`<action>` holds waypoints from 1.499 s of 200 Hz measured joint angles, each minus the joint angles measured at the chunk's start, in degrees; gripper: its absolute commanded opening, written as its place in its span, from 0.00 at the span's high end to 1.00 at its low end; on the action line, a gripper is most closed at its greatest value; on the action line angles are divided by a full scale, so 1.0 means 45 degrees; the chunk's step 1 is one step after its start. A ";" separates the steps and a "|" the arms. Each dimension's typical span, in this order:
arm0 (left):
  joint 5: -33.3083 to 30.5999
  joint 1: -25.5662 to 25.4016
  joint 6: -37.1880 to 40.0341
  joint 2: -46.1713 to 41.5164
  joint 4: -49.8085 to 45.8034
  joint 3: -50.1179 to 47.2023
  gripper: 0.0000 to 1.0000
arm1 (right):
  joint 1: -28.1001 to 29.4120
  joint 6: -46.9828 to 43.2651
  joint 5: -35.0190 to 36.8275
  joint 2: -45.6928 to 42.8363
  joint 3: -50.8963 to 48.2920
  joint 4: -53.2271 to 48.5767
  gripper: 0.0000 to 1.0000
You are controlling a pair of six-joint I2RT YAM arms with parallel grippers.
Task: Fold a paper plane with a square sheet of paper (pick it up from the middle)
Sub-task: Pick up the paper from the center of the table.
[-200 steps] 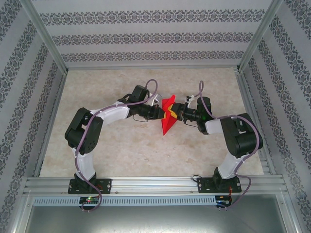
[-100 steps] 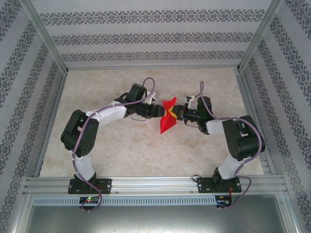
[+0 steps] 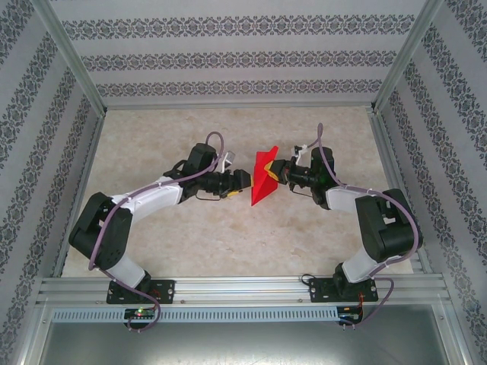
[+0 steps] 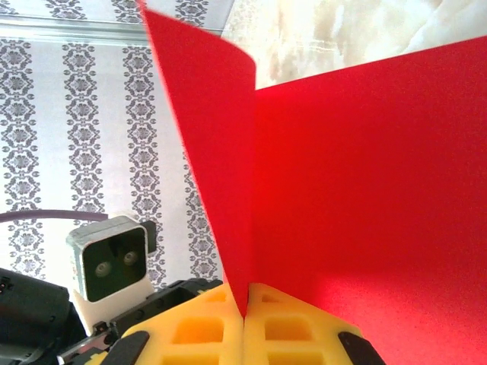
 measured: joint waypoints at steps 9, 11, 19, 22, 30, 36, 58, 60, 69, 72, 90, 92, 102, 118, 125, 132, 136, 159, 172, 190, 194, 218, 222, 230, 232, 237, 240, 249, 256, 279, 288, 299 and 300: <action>0.0000 -0.0083 -0.0330 0.0000 0.0345 -0.0121 0.31 | 0.0015 0.0044 0.0005 -0.0019 0.0039 -0.0024 1.00; 0.0005 -0.0097 -0.0389 0.0000 0.0432 -0.0141 0.31 | 0.0034 0.0049 0.0015 -0.0024 0.0053 -0.0029 1.00; 0.0010 -0.0185 -0.0627 0.0000 0.0758 -0.0185 0.31 | 0.0083 0.0092 0.0049 -0.0034 0.0102 -0.0034 1.00; 0.0010 -0.0219 -0.0704 0.0005 0.0860 -0.0194 0.31 | 0.0083 0.0126 0.0049 -0.0034 0.0117 -0.0039 1.00; 0.0010 -0.0325 -0.0923 0.0010 0.1180 -0.0194 0.31 | 0.0136 0.0194 0.0063 -0.0053 0.0170 -0.0034 1.00; 0.0019 -0.0398 -0.1035 0.0015 0.1418 -0.0194 0.32 | 0.0151 0.0233 0.0092 -0.0083 0.0194 -0.0034 1.00; 0.0078 -0.0641 -0.1336 0.0083 0.2166 -0.0194 0.32 | 0.0248 0.0325 0.0097 -0.0267 0.0204 -0.0039 1.00; 0.0087 -0.0661 -0.1345 0.0092 0.2205 -0.0194 0.32 | 0.0248 0.0325 0.0097 -0.0277 0.0209 -0.0034 1.00; 0.0121 -0.0709 -0.1375 0.0180 0.2317 -0.0189 0.33 | 0.0248 0.0350 0.0097 -0.0359 0.0209 -0.0034 1.00; 0.0131 -0.0724 -0.1375 0.0199 0.2322 -0.0189 0.33 | 0.0248 0.0364 0.0097 -0.0384 0.0209 -0.0034 1.00; 0.0141 -0.0758 -0.1307 0.0389 0.2239 -0.0189 0.33 | 0.0248 0.0369 0.0146 -0.0554 0.0204 -0.0049 1.00; 0.0141 -0.0758 -0.1302 0.0398 0.2215 -0.0189 0.33 | 0.0248 0.0369 0.0141 -0.0578 0.0209 -0.0053 1.00; 0.0024 -0.0758 -0.1010 0.0398 0.1744 -0.0107 0.33 | 0.0243 0.0364 0.0151 -0.0685 0.0209 -0.0102 1.00; -0.0321 -0.0758 -0.0418 0.0393 0.0908 0.0194 0.32 | 0.0248 0.0335 0.0194 -0.0879 0.0209 -0.0316 1.00; -0.0486 -0.0758 -0.0165 0.0369 0.0627 0.0311 0.32 | 0.0248 0.0301 0.0214 -0.0967 0.0209 -0.0481 1.00; -0.0602 -0.0758 0.0049 0.0335 0.0393 0.0393 0.32 | 0.0243 0.0262 0.0248 -0.1059 0.0209 -0.0641 1.00; -0.0636 -0.0758 0.0146 0.0301 0.0287 0.0427 0.32 | 0.0248 0.0238 0.0257 -0.1107 0.0209 -0.0719 1.00; -0.0607 -0.0758 0.0219 0.0228 0.0330 0.0432 0.32 | 0.0248 0.0223 0.0291 -0.1282 0.0228 -0.0986 1.00; -0.0559 -0.0767 0.0204 0.0228 0.0389 0.0432 0.30 | 0.0248 0.0223 0.0296 -0.1287 0.0243 -0.1039 1.00; -0.0568 -0.0806 0.0214 0.0228 0.0379 0.0432 0.29 | 0.0248 0.0219 0.0321 -0.1292 0.0243 -0.1166 1.00; -0.0573 -0.0821 0.0214 0.0228 0.0374 0.0432 0.29 | 0.0248 0.0214 0.0330 -0.1297 0.0243 -0.1190 1.00; -0.0505 -0.0855 0.0063 0.0257 0.0568 0.0418 0.30 | 0.0253 0.0219 0.0379 -0.1379 0.0243 -0.1316 1.00; -0.0495 -0.0855 0.0019 0.0287 0.0670 0.0413 0.31 | 0.0262 0.0214 0.0384 -0.1384 0.0243 -0.1316 1.00; -0.0418 -0.0855 -0.0126 0.0364 0.0899 0.0413 0.32 | 0.0306 0.0219 0.0413 -0.1399 0.0243 -0.1316 1.00; -0.0413 -0.0860 -0.0160 0.0389 0.0947 0.0413 0.32 | 0.0306 0.0219 0.0413 -0.1399 0.0243 -0.1316 1.00; -0.0374 -0.0869 -0.0238 0.0437 0.1044 0.0413 0.34 | 0.0311 0.0219 0.0423 -0.1404 0.0243 -0.1316 1.00; -0.0369 -0.0874 -0.0257 0.0461 0.1078 0.0413 0.35 | 0.0325 0.0219 0.0423 -0.1404 0.0243 -0.1316 1.00; -0.0306 -0.0908 -0.0374 0.0539 0.1214 0.0413 0.37 | 0.0330 0.0219 0.0427 -0.1404 0.0243 -0.1316 1.00; -0.0257 -0.0933 -0.0432 0.0568 0.1287 0.0413 0.39 | 0.0330 0.0219 0.0427 -0.1404 0.0243 -0.1316 1.00; -0.0185 -0.0933 -0.0534 0.0588 0.1345 0.0413 0.47 | 0.0330 0.0214 0.0432 -0.1404 0.0243 -0.1321 1.00; -0.0175 -0.0937 -0.0549 0.0588 0.1345 0.0413 0.49 | 0.0330 0.0214 0.0437 -0.1404 0.0243 -0.1321 1.00; -0.0180 -0.0933 -0.0544 0.0588 0.1331 0.0423 0.51 | 0.0330 0.0175 0.0437 -0.1404 0.0243 -0.1321 1.00; -0.0180 -0.0937 -0.0544 0.0588 0.1331 0.0423 0.52 | 0.0325 0.0175 0.0437 -0.1404 0.0243 -0.1321 1.00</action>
